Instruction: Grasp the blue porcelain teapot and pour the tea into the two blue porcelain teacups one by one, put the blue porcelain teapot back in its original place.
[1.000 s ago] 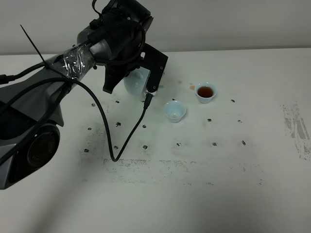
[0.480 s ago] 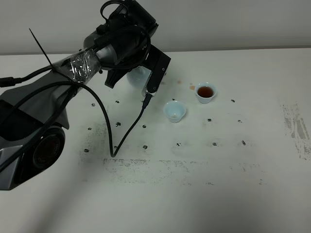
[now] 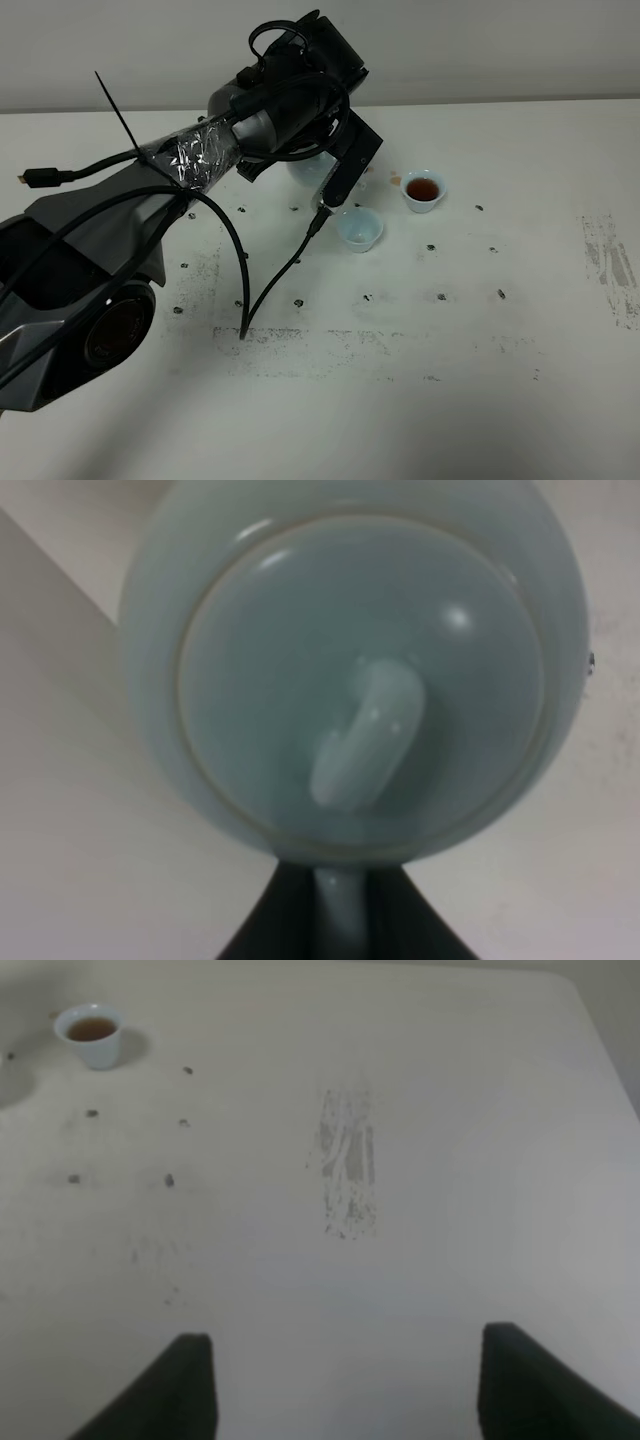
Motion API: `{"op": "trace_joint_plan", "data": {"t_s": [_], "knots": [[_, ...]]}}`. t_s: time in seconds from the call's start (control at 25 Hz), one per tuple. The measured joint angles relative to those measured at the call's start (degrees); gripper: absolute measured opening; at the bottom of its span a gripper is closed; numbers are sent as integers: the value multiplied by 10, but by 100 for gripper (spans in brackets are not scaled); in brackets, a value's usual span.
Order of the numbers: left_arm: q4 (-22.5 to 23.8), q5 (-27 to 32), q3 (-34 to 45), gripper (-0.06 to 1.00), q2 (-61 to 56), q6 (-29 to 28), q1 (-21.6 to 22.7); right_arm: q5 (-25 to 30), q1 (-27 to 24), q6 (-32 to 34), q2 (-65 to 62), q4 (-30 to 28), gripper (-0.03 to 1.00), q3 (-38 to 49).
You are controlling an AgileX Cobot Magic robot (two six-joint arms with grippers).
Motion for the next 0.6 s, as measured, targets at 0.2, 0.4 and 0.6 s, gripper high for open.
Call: {"op": "trace_joint_plan", "data": {"t_s": [0.2, 0.4, 0.6], "knots": [[19, 13, 0, 1, 0, 36, -3, 0, 0, 0, 0, 0, 54, 0], [29, 21, 0, 1, 0, 63, -11, 0, 0, 0, 0, 0, 54, 0], [36, 21, 0, 1, 0, 85, -22, 0, 0, 0, 0, 0, 54, 0]]}}
